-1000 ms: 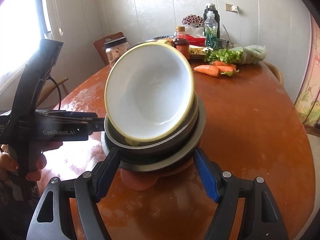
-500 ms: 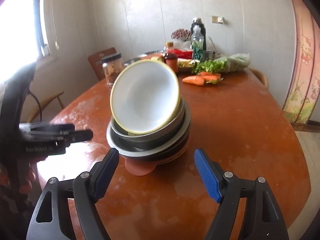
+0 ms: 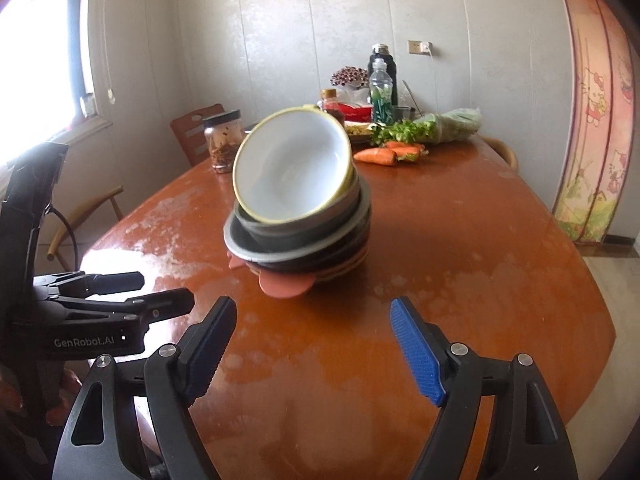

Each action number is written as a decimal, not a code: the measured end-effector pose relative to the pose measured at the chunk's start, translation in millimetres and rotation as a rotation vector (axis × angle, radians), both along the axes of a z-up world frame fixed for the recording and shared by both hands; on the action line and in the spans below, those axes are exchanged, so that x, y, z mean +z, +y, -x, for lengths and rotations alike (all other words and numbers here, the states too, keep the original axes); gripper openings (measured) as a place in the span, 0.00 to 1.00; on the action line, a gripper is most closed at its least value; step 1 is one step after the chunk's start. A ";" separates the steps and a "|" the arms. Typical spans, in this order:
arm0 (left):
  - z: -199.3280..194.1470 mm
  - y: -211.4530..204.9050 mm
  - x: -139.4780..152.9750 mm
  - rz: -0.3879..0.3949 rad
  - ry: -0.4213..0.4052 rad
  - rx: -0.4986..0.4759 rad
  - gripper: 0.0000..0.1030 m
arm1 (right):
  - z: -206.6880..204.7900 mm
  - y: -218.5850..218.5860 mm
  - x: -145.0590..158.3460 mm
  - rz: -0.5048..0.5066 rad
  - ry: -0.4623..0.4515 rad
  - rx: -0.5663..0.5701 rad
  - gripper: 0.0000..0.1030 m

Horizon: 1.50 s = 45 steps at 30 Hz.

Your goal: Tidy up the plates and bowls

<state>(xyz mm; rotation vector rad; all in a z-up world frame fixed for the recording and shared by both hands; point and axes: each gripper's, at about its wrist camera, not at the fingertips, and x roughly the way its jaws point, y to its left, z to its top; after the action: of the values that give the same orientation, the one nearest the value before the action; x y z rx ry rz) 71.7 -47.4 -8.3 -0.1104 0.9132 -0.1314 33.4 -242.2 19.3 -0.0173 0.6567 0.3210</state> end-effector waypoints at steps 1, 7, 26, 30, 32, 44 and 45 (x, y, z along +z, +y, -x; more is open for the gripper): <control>1.4 -0.5 -1.9 0.003 0.005 -0.001 0.80 | 2.7 0.6 -2.2 0.004 0.001 -0.004 0.79; 12.1 -5.5 -9.0 -0.019 0.000 0.006 0.80 | 10.6 4.6 -12.0 0.012 0.011 -0.004 0.79; 16.3 0.1 -16.5 0.011 0.020 0.029 0.81 | 15.0 4.9 -22.3 0.005 0.045 -0.001 0.79; 15.3 0.6 -18.0 0.011 0.029 0.031 0.80 | 13.4 4.6 -23.1 0.003 0.051 -0.005 0.79; 15.6 0.7 -18.0 0.011 0.028 0.029 0.81 | 13.1 4.6 -23.0 -0.001 0.052 -0.004 0.79; 16.4 2.6 -19.0 0.016 0.033 0.035 0.81 | 12.5 3.5 -23.6 -0.005 0.056 -0.004 0.79; 16.4 2.6 -19.3 0.017 0.034 0.035 0.81 | 12.2 3.6 -24.0 -0.005 0.058 -0.005 0.79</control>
<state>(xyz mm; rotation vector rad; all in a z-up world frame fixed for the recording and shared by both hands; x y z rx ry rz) 55.3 -44.9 -27.6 -0.1443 0.9439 -0.1052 21.1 -238.6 -4.7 -0.0018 0.7130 0.3197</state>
